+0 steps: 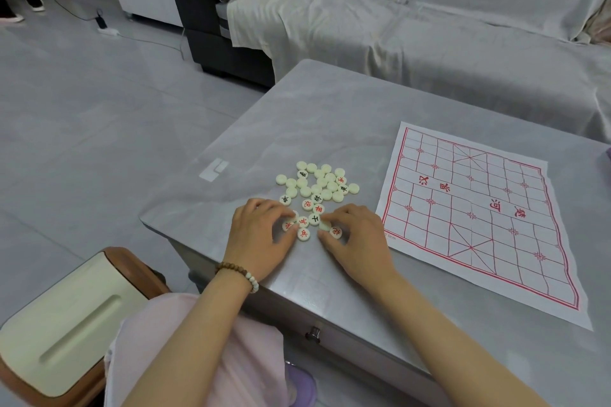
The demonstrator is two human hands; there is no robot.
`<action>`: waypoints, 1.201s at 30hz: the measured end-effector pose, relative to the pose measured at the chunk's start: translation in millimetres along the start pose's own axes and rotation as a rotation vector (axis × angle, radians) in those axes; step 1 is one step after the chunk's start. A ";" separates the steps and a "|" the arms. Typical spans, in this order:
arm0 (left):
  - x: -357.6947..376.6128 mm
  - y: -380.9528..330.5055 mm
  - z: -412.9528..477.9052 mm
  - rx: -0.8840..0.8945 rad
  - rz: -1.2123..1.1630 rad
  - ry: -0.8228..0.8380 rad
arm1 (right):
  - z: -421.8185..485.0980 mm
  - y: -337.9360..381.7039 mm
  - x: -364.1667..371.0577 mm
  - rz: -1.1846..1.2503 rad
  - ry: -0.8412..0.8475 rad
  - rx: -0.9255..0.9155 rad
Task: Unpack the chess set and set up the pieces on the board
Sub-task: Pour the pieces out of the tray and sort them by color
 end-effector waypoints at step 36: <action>0.4 27.2 17.0 -0.379 -0.151 -0.057 | 23.5 -27.1 -13.3 -0.195 0.085 0.002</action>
Point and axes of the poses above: each hand's wrist, its own z-axis towards the middle knuckle, its own x-axis out of the palm, y = z × x, the point moved 5 cm from there along z, towards the middle knuckle, and after that the axes turned 1 degree about -y, right-handed, at the moved point
